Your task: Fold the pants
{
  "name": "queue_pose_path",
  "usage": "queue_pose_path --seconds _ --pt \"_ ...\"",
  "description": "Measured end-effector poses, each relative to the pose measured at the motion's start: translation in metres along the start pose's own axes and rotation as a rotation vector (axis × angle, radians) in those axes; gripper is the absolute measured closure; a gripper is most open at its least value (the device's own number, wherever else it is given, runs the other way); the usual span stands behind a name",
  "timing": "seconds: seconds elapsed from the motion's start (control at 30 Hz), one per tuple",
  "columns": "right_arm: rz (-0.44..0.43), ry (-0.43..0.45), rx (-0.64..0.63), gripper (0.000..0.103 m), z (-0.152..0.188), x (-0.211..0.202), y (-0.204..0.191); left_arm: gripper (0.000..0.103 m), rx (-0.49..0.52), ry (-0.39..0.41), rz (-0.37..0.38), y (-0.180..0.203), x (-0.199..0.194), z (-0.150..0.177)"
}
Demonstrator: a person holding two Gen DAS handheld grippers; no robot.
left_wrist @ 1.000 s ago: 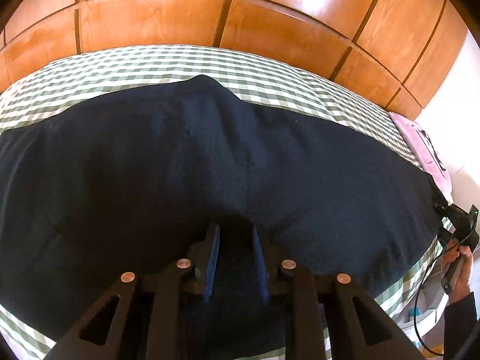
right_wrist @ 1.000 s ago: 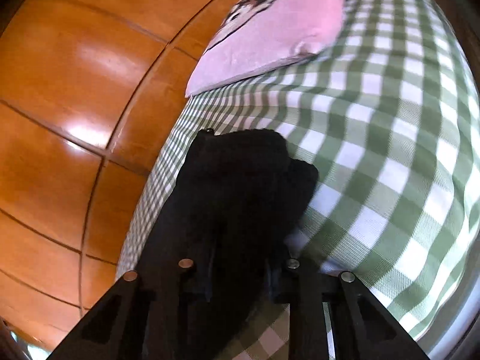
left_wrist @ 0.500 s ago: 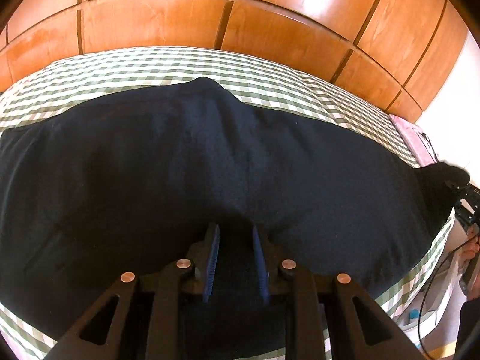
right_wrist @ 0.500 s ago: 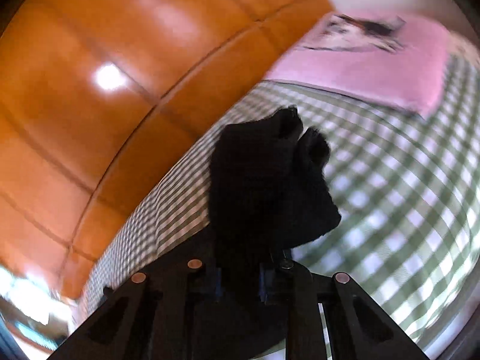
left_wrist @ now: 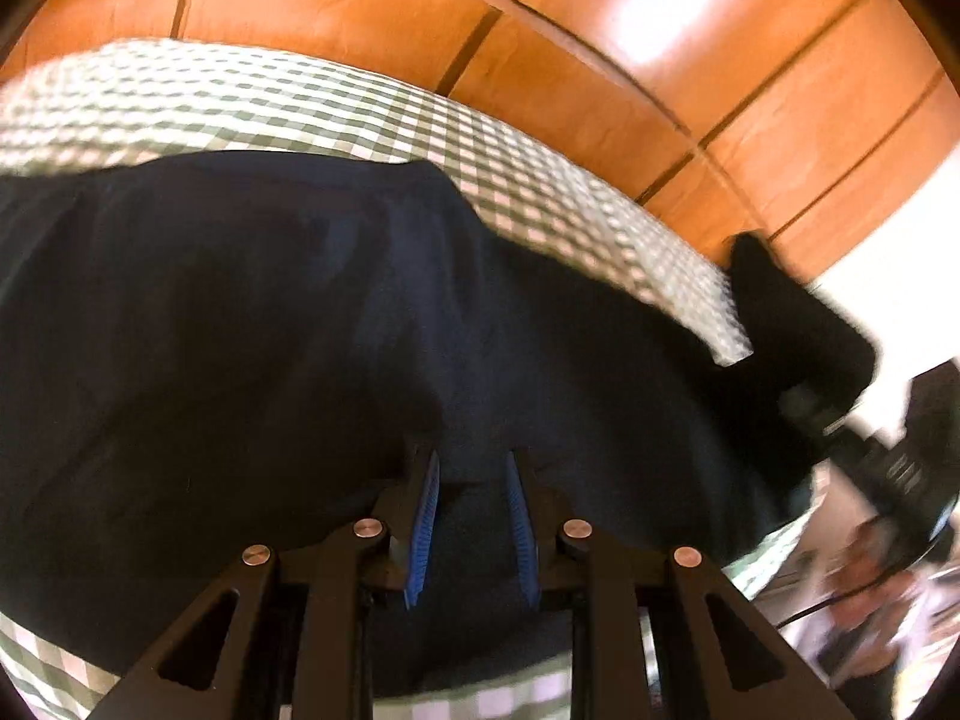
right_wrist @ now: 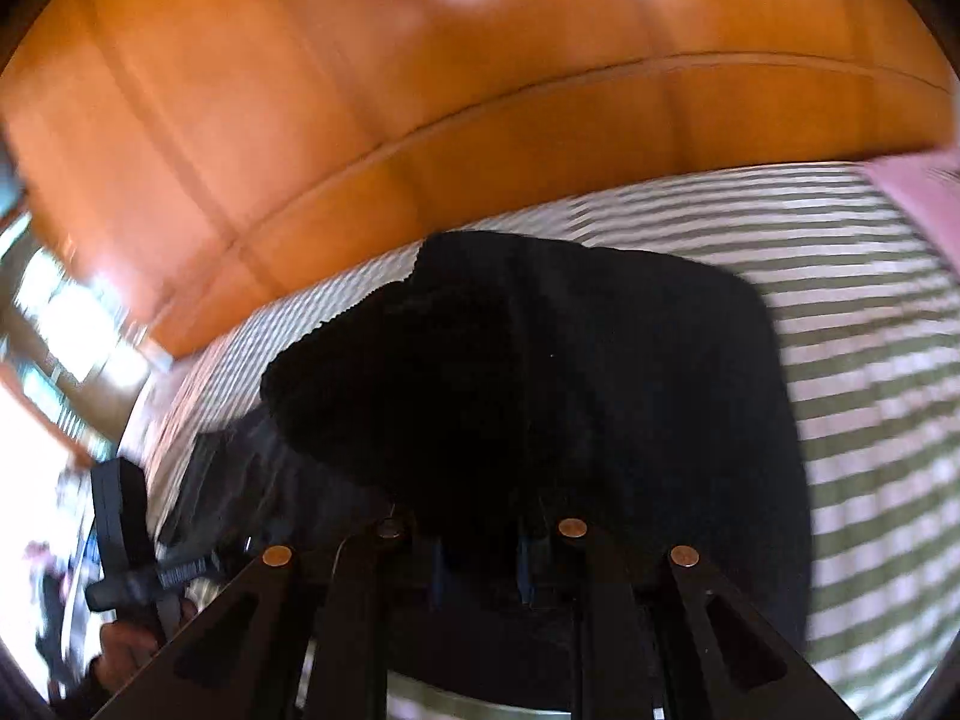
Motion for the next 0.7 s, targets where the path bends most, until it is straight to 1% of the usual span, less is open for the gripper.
queue_pose_path --seconds 0.03,0.07,0.17,0.23,0.3,0.33,0.37,0.4,0.43,0.47,0.57,0.63,0.7 --pt "-0.017 -0.024 -0.025 0.085 0.005 0.01 -0.012 0.08 -0.02 0.003 0.041 -0.001 -0.005 -0.002" --pt "-0.031 -0.055 -0.058 0.086 0.012 0.023 -0.025 0.08 -0.031 0.007 0.066 0.0 -0.009 -0.004" --pt "-0.037 -0.134 -0.147 0.085 0.035 0.053 -0.057 0.077 -0.067 0.018 0.14 0.0 -0.018 -0.01" --pt "-0.024 -0.164 -0.188 0.081 0.048 0.064 -0.067 0.075 -0.108 0.016 0.199 0.003 -0.018 -0.013" --pt "0.004 -0.174 -0.236 0.079 0.055 0.071 -0.07 0.06 -0.152 0.006 0.246 0.003 -0.016 -0.016" --pt "0.003 -0.165 -0.271 0.072 0.058 0.069 -0.073 0.042 -0.186 -0.009 0.278 0.005 -0.011 -0.019" --pt "-0.014 -0.165 -0.283 0.067 0.063 0.066 -0.074 0.034 -0.216 -0.022 0.303 0.005 -0.008 -0.02" --pt "-0.047 -0.172 -0.283 0.052 0.063 0.064 -0.076 0.035 -0.245 -0.034 0.325 0.006 -0.004 -0.023" --pt "-0.104 -0.181 -0.264 0.041 0.065 0.059 -0.077 0.035 -0.269 -0.053 0.35 0.007 0.001 -0.025" --pt "-0.132 -0.179 -0.256 0.039 0.068 0.054 -0.079 0.035 -0.282 -0.064 0.362 0.008 0.004 -0.027" --pt "-0.177 -0.157 -0.239 0.038 0.067 0.03 -0.073 0.034 -0.293 -0.086 0.359 0.013 0.014 -0.033" --pt "-0.205 -0.14 -0.209 0.038 0.066 0.012 -0.065 0.034 -0.282 -0.113 0.336 0.014 0.021 -0.032" --pt "-0.185 -0.109 -0.167 0.038 0.061 -0.009 -0.048 0.035 -0.255 -0.121 0.287 0.017 0.031 -0.033"
Point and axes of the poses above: each gripper's, at about its wrist camera, not at the fingertips, and x roughly the way its jaws point, y to its right, z to its underside, the point moved 6 cm from there along x, roughly the way its jaws point, and after that the axes turned 3 degrees about y, right-handed, at the moved point
